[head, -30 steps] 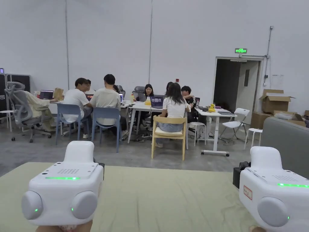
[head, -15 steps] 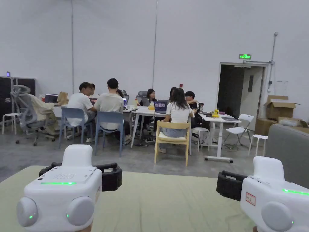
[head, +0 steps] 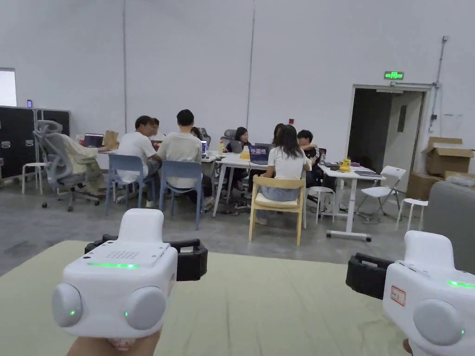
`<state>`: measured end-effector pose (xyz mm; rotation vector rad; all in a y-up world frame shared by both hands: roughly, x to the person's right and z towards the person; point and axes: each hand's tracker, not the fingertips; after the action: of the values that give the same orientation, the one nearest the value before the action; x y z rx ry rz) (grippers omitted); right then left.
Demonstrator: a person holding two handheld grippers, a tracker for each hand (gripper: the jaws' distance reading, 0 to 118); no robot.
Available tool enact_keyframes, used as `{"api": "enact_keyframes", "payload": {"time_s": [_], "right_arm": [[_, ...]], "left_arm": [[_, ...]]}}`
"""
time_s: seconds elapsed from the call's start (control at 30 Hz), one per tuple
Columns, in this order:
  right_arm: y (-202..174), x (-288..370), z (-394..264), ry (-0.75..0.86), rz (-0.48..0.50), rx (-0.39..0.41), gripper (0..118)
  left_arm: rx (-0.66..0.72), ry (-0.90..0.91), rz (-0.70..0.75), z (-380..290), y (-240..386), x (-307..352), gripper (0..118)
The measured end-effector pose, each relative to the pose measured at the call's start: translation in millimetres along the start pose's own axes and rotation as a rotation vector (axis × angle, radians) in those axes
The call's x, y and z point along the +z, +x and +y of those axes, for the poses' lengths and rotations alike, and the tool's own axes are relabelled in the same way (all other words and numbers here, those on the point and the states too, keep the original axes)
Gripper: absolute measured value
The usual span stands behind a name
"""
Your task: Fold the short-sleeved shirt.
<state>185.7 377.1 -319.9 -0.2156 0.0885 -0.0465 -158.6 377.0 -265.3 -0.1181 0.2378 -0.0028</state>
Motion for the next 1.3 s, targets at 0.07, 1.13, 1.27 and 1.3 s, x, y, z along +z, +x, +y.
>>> {"api": "enact_keyframes", "payload": {"time_s": [0.07, 1.13, 1.27, 1.3], "right_arm": [[-1, -1, 1, 0.004, -0.01, 0.012, 118], [-11, -11, -2, -0.038, 0.014, 0.007, 118], [-10, -14, -1, -0.064, -0.003, 0.012, 118], [-7, -17, -2, -0.065, 0.002, -0.003, 118]], "left_arm": [[0.0, -0.005, -0.006, 0, 0, -2, 118], [0.037, -0.051, -0.016, -5, -11, -6, 118], [0.03, -0.055, -0.019, -4, -8, -6, 118], [0.028, -0.053, -0.017, -5, -7, -5, 118]]}}
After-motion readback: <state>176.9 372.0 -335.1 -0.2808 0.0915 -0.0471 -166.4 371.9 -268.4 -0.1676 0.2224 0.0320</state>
